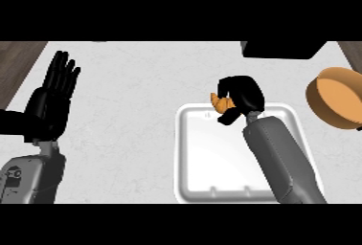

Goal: Pick the croissant from the tray and place it in the pot

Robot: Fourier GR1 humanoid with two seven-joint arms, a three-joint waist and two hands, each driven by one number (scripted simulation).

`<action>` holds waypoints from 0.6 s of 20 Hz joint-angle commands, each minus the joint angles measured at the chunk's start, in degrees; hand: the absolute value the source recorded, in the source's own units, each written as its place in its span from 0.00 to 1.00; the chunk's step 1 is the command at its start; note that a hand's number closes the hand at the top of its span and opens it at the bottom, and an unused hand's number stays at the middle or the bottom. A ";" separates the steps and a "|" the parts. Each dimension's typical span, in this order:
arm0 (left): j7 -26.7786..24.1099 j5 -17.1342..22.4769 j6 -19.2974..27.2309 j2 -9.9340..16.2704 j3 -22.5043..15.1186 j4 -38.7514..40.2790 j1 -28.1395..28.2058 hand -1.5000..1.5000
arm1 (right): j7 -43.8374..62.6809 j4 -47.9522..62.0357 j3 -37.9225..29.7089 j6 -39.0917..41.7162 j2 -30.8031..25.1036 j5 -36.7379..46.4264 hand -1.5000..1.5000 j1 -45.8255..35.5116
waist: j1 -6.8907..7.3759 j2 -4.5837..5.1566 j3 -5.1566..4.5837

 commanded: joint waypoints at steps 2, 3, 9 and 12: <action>-0.04 -0.06 -0.68 -0.09 -0.76 0.57 -1.11 0.50 | 23.17 4.33 -8.65 -3.86 1.11 3.35 1.00 -11.51 | 2.44 1.16 0.05; 0.59 0.18 -0.79 -0.04 -0.88 0.43 -2.25 0.50 | 27.14 4.35 -9.71 -4.84 0.45 4.58 1.00 -14.36 | 2.28 0.92 0.06; 1.51 0.22 -0.77 0.04 -0.95 0.73 -3.32 0.50 | 49.13 10.13 -10.89 -8.70 -4.59 17.21 1.00 -25.92 | 3.05 0.88 0.06; 0.33 -0.09 -0.76 -0.97 -1.77 0.68 -2.29 0.50 | 57.37 13.00 -10.01 -13.88 -5.72 23.77 1.00 -28.61 | 2.88 1.03 0.14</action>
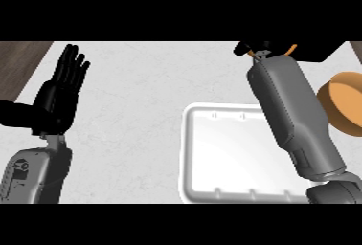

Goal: Pick the croissant from the tray and place it in the pot

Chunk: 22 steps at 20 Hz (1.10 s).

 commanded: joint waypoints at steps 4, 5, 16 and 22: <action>-0.27 -1.29 1.54 -1.42 -0.94 -0.14 0.99 0.50 | 18.55 7.30 0.57 -5.25 -4.30 13.70 1.00 -8.13 | -1.23 -0.35 0.19; -0.32 -1.54 2.03 -0.90 -0.23 -0.53 1.24 0.50 | 20.56 7.08 1.15 -4.49 -2.80 15.06 1.00 -9.99 | -1.61 -0.69 0.20; -0.88 -0.08 0.27 1.21 2.43 -0.14 3.53 0.50 | 14.93 5.52 -7.12 -1.14 -11.11 13.04 1.00 -4.45 | -4.62 -1.50 0.28; 0.23 -0.57 1.53 0.03 1.71 -2.93 5.09 0.50 | 8.78 -1.25 -10.84 -4.65 -17.35 9.43 1.00 4.31 | -5.04 -1.61 0.30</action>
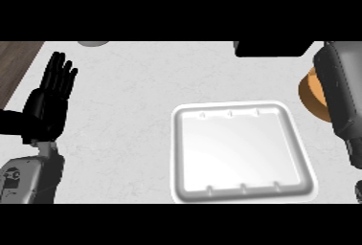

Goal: Pick the croissant from the tray and place it in the pot

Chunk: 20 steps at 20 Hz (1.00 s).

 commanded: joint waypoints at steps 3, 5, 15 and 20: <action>-1.80 0.24 -1.34 1.15 1.26 -0.66 3.05 0.50 | -3.72 -7.53 -3.35 -2.86 -4.52 -4.80 1.00 11.23 | -0.17 -0.02 0.00; 0.99 1.29 -1.67 0.79 0.71 -2.52 3.29 0.50 | -10.02 -11.81 -4.71 -2.33 -6.90 -9.23 1.00 15.69 | -0.61 -0.23 0.02; -0.40 -0.34 -0.54 -0.97 -0.37 -2.63 2.15 0.50 | -15.05 -0.62 -8.12 -9.13 -10.67 -13.72 1.00 17.30 | 0.80 0.27 0.02; -2.50 -0.57 -0.74 -1.27 0.09 2.74 -0.05 0.50 | -19.40 4.84 -14.00 -8.23 -9.31 -22.97 1.00 17.48 | 0.52 0.45 0.04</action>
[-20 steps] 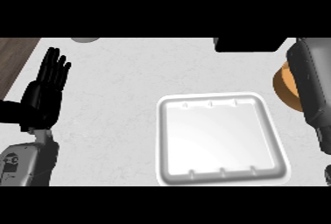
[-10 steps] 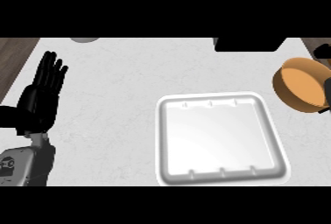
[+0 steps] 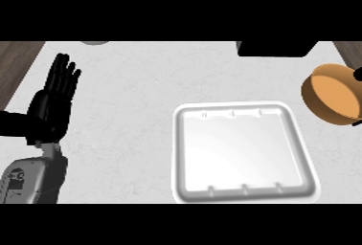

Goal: Pick the croissant from the tray and place it in the pot

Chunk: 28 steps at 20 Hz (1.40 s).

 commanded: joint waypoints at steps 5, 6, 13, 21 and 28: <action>1.70 1.99 -1.89 2.56 2.31 0.14 -1.64 0.50 | -13.25 8.28 -8.93 -0.53 -0.16 -15.31 0.00 -0.97 | 0.45 0.07 0.05; -0.94 -0.72 0.26 -1.28 -1.03 0.85 0.13 0.50 | -18.62 10.23 -10.20 -1.38 -1.26 -17.32 0.00 0.79 | 0.43 0.23 0.08; -0.38 -0.67 -0.05 -0.41 -0.46 -0.49 0.55 0.50 | -27.21 6.18 -10.71 -7.47 0.69 -21.96 0.00 -2.67 | 0.18 -0.13 0.01; -1.34 -0.37 0.15 -1.31 -0.11 0.22 1.75 0.50 | -30.41 0.27 -17.88 -15.27 3.35 -33.23 0.00 -1.57 | -0.58 -0.37 -0.03; -2.02 0.44 -1.05 -0.28 1.19 1.12 2.13 0.50 | -37.85 -13.38 -21.26 -11.87 3.25 -43.97 0.00 9.50 | -1.59 -0.56 -0.08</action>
